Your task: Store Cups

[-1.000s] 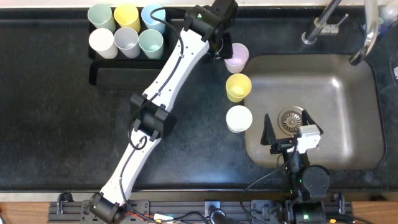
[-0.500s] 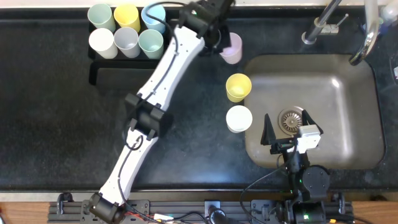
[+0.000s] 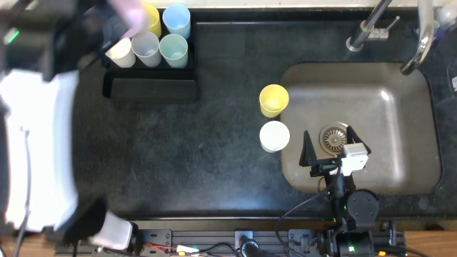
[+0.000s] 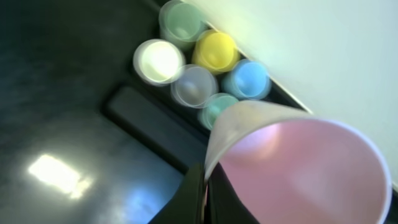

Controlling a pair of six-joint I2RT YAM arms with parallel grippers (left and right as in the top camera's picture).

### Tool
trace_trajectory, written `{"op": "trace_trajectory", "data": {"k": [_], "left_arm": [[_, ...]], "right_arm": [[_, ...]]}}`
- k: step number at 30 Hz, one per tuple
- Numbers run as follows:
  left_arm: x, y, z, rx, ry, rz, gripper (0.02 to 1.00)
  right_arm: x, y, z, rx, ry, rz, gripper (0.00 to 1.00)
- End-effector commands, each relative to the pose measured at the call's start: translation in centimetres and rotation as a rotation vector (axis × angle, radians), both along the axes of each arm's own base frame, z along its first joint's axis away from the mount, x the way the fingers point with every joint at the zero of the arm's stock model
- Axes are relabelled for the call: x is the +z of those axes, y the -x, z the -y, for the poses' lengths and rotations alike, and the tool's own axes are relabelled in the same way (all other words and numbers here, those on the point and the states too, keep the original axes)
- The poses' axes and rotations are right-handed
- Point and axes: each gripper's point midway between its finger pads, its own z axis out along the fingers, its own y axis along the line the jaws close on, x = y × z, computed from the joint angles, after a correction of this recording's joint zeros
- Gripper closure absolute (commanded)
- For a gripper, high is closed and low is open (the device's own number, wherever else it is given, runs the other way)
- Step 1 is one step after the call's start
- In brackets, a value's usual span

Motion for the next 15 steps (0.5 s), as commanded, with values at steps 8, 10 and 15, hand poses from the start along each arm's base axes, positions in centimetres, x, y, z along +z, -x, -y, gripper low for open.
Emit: {"op": "trace_trajectory", "data": {"k": [8,10,15], "left_arm": [[-12.9,3.6,-6.5,0.181,0.06,-0.268,0.982],[-13.2,2.9,-6.8,0.188,0.063,-0.263,0.982],[-15.4,2.3,-8.1,0.247,0.091,-0.314,0.982]], "right_arm": [[-0.4,0.0,0.1,-0.001,0.003,-0.002,0.005],[-0.4,0.0,0.1,-0.001,0.003,-0.002,0.005],[-0.4,0.0,0.1,-0.001,0.003,-0.002,0.003]]}}
